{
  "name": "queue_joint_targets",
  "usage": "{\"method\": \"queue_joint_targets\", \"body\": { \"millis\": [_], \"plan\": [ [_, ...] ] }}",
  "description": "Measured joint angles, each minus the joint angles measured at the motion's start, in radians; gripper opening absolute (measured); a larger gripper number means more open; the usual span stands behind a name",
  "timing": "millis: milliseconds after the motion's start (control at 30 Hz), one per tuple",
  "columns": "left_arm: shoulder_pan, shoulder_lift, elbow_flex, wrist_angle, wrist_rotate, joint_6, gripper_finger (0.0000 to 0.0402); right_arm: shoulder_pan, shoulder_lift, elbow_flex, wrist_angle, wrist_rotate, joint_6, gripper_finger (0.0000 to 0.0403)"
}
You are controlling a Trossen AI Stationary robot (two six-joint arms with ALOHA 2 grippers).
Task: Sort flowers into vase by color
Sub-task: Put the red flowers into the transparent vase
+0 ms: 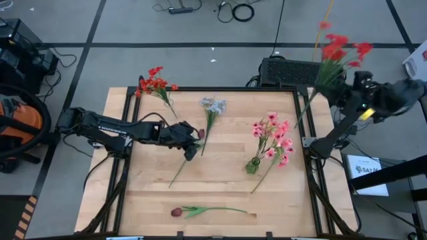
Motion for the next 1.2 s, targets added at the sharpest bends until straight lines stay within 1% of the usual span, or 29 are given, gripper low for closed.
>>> {"method": "queue_joint_targets", "body": {
  "millis": [100,200,267,333,400,467,567,733,867,967,1033,1100,1200],
  "plan": [
    [0.000,0.000,0.000,0.061,-0.007,-0.011,0.0171,0.000,0.018,0.000,0.209,0.000,-0.319,0.0004],
    [0.000,-0.015,0.000,0.096,-0.008,-0.011,0.0171,-0.001,0.059,0.000,0.371,0.000,-0.581,0.0004],
    [0.000,-0.029,0.000,0.097,-0.008,-0.010,0.0171,-0.013,0.099,0.000,0.465,-0.001,-0.728,0.0004],
    [0.000,-0.052,0.000,0.080,-0.007,-0.003,0.0171,-0.043,0.145,-0.001,0.549,-0.004,-0.853,0.0004],
    [0.004,-0.082,0.000,0.085,0.007,-0.001,0.0171,-0.094,0.192,-0.002,0.644,-0.011,-0.937,0.0004],
    [0.015,-0.120,0.000,0.081,0.051,0.005,0.0171,-0.159,0.237,-0.002,0.720,-0.060,-0.989,0.0003],
    [0.029,-0.182,0.000,0.071,0.091,0.018,0.0171,-0.266,0.302,-0.002,0.780,-0.197,-0.990,0.0002],
    [0.032,-0.306,0.000,0.013,0.098,0.060,0.0171,-0.425,0.424,-0.002,0.777,-0.321,-0.863,0.0002],
    [0.030,-0.419,0.000,-0.066,0.112,0.077,0.0171,-0.530,0.525,-0.002,0.811,-0.485,-0.806,0.0001],
    [0.026,-0.491,0.000,-0.122,0.123,0.085,0.0171,-0.607,0.574,0.039,0.768,-0.497,-0.794,0.0001],
    [0.016,-0.527,0.000,-0.153,0.123,0.086,0.0171,-0.668,0.589,0.078,0.675,-0.519,-0.767,0.0001],
    [0.008,-0.558,0.000,-0.186,0.123,0.087,0.0171,-0.745,0.604,0.115,0.623,-0.604,-0.706,0.0001],
    [-0.005,-0.583,0.000,-0.210,0.123,0.103,0.0171,-0.870,0.634,0.138,0.595,-0.808,-0.639,0.0000]
  ]
}}
